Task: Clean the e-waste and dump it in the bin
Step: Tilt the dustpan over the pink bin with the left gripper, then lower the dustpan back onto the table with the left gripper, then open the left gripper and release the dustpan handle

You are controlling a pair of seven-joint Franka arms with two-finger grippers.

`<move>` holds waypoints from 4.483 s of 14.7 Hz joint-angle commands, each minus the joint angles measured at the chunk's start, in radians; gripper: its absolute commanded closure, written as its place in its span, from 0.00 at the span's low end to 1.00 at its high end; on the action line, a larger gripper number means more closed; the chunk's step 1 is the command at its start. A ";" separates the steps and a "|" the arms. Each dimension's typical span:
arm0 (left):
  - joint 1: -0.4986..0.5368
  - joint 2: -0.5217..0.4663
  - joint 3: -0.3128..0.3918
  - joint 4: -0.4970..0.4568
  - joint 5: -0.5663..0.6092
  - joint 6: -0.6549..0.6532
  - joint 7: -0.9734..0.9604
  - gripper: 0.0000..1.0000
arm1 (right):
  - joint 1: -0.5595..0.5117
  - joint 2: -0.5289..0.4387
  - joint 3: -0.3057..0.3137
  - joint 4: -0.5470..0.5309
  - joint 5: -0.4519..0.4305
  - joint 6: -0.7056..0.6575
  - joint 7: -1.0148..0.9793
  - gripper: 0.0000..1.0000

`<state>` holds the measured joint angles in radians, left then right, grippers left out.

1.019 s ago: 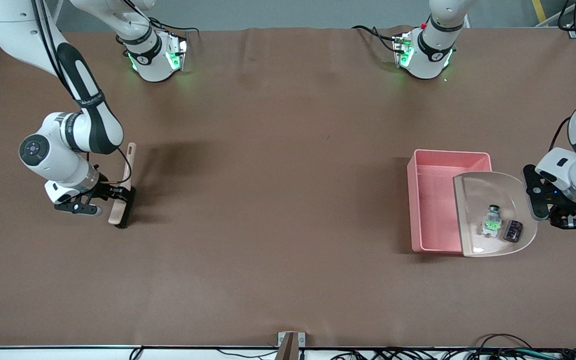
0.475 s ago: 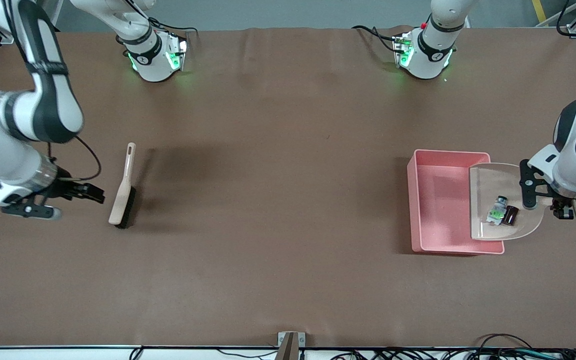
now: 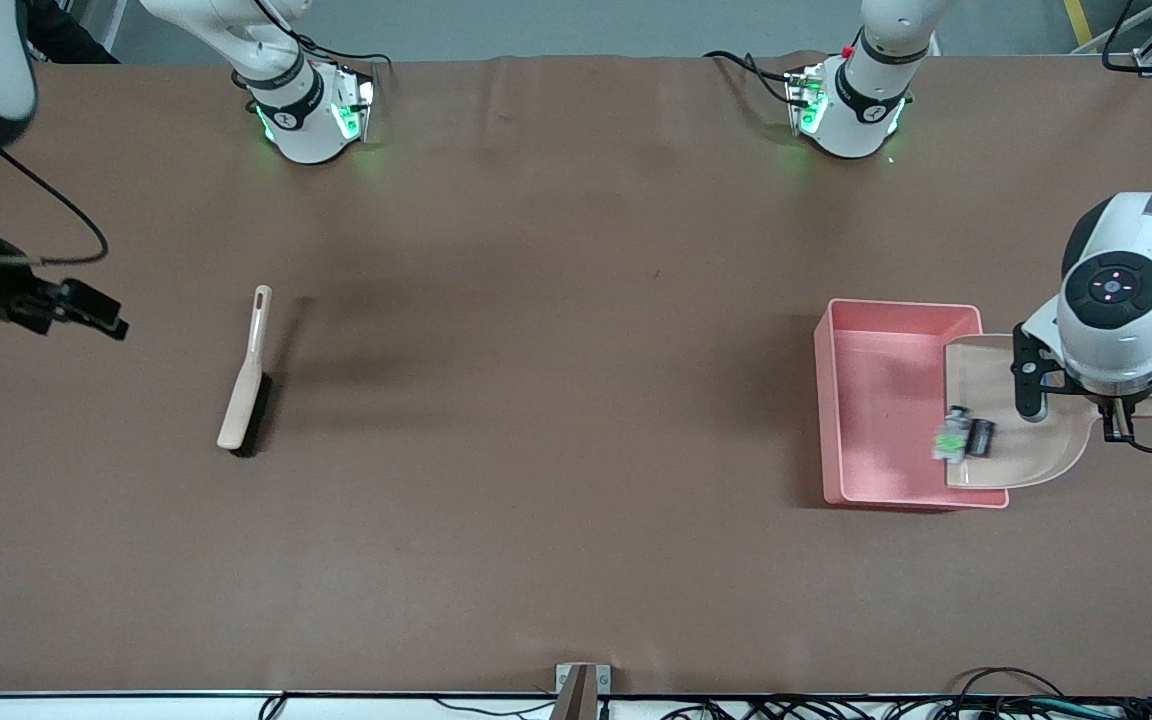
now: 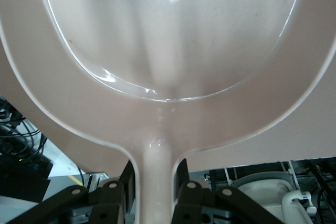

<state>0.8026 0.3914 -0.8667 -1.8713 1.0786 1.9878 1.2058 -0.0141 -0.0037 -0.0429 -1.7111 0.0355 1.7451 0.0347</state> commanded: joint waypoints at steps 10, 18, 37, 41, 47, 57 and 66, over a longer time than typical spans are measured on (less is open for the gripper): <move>-0.026 -0.031 -0.150 0.197 -0.210 -0.049 -0.061 0.87 | -0.083 -0.019 0.018 0.209 -0.014 -0.139 -0.019 0.00; -0.360 0.196 -0.137 0.388 -0.269 -0.123 -0.372 0.87 | -0.083 -0.015 0.021 0.219 -0.052 -0.154 -0.013 0.00; -0.823 0.486 0.081 0.446 -0.275 -0.086 -0.546 0.86 | -0.090 -0.009 0.023 0.220 -0.057 -0.180 -0.024 0.00; -0.830 0.484 0.083 0.420 -0.267 -0.086 -0.561 0.87 | -0.089 -0.009 0.024 0.220 -0.057 -0.180 -0.056 0.00; -0.839 0.481 0.083 0.382 -0.243 -0.087 -0.612 0.86 | -0.087 -0.009 0.024 0.222 -0.055 -0.182 -0.056 0.00; -0.859 0.471 0.081 0.377 -0.220 -0.096 -0.707 0.00 | -0.064 -0.010 0.028 0.220 -0.045 -0.225 -0.055 0.00; -0.804 0.366 0.078 0.569 -0.293 -0.240 -0.960 0.00 | -0.053 -0.010 0.028 0.219 -0.045 -0.228 -0.056 0.00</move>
<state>-0.0171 0.7776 -0.7916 -1.3706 0.8103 1.7980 0.3130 -0.0690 -0.0171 -0.0154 -1.5064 -0.0144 1.5317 -0.0117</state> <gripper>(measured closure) 0.000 0.000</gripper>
